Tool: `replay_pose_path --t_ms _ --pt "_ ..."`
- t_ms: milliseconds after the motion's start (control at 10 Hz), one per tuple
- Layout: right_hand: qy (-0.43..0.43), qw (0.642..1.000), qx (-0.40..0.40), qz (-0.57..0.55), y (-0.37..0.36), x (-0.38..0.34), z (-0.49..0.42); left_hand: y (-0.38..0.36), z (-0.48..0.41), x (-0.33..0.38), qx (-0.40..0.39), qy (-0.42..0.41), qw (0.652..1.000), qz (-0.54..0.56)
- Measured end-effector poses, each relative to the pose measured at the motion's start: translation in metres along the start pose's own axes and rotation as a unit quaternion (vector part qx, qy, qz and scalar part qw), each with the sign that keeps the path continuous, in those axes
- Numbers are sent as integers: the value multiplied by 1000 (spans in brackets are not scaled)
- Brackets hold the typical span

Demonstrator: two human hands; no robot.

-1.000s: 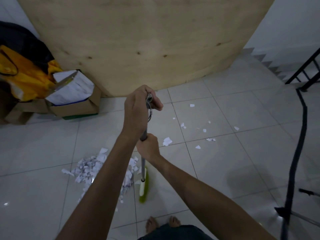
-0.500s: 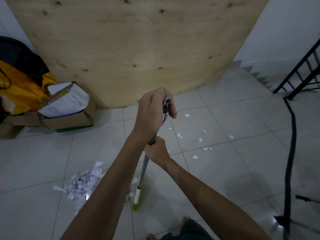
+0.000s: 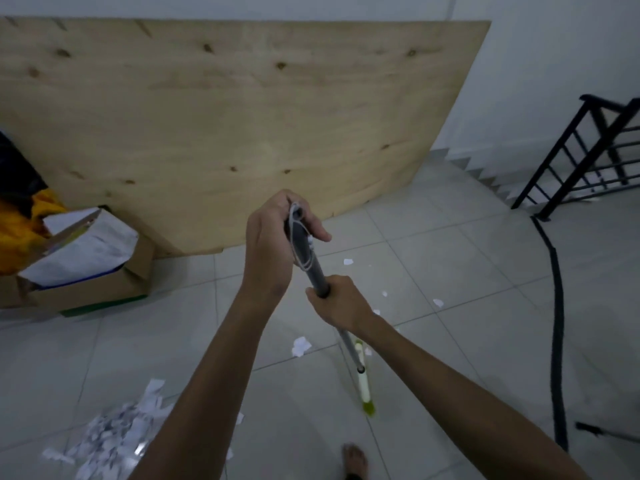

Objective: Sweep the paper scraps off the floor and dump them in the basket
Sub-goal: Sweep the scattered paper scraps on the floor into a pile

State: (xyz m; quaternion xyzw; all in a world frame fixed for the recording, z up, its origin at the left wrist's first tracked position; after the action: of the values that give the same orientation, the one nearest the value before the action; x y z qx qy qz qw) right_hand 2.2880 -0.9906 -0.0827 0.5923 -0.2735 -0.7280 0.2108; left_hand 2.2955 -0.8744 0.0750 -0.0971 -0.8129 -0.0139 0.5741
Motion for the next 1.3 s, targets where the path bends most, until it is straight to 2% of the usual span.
replay_pose_path --t_ms 100,200,500,800,900,1100,1200,1300 --pt "15 999 -14 40 35 34 -24 -34 -11 -27 -10 20 998 -59" --pt "7 995 -26 98 69 74 -55 -78 -29 -66 -35 56 997 -36" --pt "-42 976 -36 209 152 198 -142 -184 -60 -180 -20 111 990 80" --pt "-91 967 -48 232 175 292 -193 -253 -54 -285 -55 193 980 -22" --pt "-105 966 -48 232 167 312 -201 -268 -51 -303 -78 182 977 -72" --pt "-103 974 -38 197 146 316 -216 -268 -63 -314 -18 252 967 -21" --pt "-100 980 -23 168 137 302 -215 -254 -68 -297 28 195 980 14" --pt "-90 986 -13 137 125 278 -211 -234 -77 -277 90 175 980 39"
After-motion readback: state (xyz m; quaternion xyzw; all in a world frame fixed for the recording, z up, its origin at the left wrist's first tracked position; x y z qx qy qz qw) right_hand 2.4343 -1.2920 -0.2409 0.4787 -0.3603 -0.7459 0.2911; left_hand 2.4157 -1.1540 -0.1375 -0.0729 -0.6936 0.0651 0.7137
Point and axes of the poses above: each hand's wrist, its own z-axis away from the middle knuckle, its own y-axis out of the back of the hand, x = y × z, the point moved 6 cm from there along -z, towards the middle knuckle, and after that the axes turned 1 degree about x, right-handed, at the moved point
